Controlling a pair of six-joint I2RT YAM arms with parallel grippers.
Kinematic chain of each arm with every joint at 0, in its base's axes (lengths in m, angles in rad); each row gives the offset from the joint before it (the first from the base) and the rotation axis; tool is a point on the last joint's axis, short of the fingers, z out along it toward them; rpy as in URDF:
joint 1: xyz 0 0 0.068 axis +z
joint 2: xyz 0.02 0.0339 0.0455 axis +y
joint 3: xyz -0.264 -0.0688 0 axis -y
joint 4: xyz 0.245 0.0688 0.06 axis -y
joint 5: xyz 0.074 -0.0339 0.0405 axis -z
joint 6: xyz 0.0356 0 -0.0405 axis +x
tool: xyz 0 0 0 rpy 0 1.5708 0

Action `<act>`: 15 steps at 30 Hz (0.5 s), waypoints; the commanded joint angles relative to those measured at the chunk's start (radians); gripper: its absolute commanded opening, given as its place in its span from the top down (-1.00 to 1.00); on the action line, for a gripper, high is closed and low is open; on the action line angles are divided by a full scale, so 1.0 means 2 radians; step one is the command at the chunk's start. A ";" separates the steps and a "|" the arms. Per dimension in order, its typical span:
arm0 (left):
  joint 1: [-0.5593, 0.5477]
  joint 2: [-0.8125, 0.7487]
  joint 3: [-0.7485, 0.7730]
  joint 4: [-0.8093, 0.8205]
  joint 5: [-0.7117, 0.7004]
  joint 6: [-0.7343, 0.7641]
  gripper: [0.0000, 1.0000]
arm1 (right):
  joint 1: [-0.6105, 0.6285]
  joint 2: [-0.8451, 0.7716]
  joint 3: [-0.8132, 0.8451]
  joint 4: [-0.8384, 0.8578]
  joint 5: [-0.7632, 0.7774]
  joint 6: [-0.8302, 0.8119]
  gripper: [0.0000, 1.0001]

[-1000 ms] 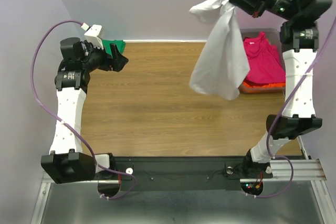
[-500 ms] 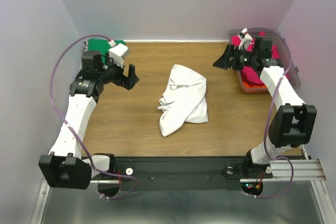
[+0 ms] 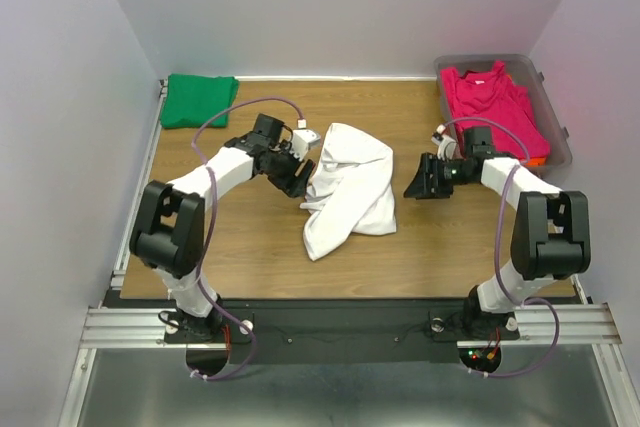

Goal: Fold and stack the t-shirts
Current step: Move the tshirt to the center of the board

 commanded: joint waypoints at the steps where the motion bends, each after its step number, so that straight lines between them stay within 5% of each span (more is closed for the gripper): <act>1: -0.013 0.030 0.049 0.018 0.034 -0.023 -0.45 | 0.005 0.011 -0.015 0.001 -0.022 -0.028 -0.22; 6: -0.024 0.084 0.069 0.031 0.081 -0.046 -0.53 | 0.027 0.041 -0.026 0.001 -0.022 -0.034 -0.24; 11: -0.026 0.106 0.065 0.049 0.079 -0.060 -0.38 | 0.053 0.082 -0.025 0.001 -0.015 -0.041 -0.20; 15: -0.025 0.122 0.059 0.041 0.068 -0.059 0.12 | 0.067 0.116 0.001 0.001 -0.012 -0.039 -0.01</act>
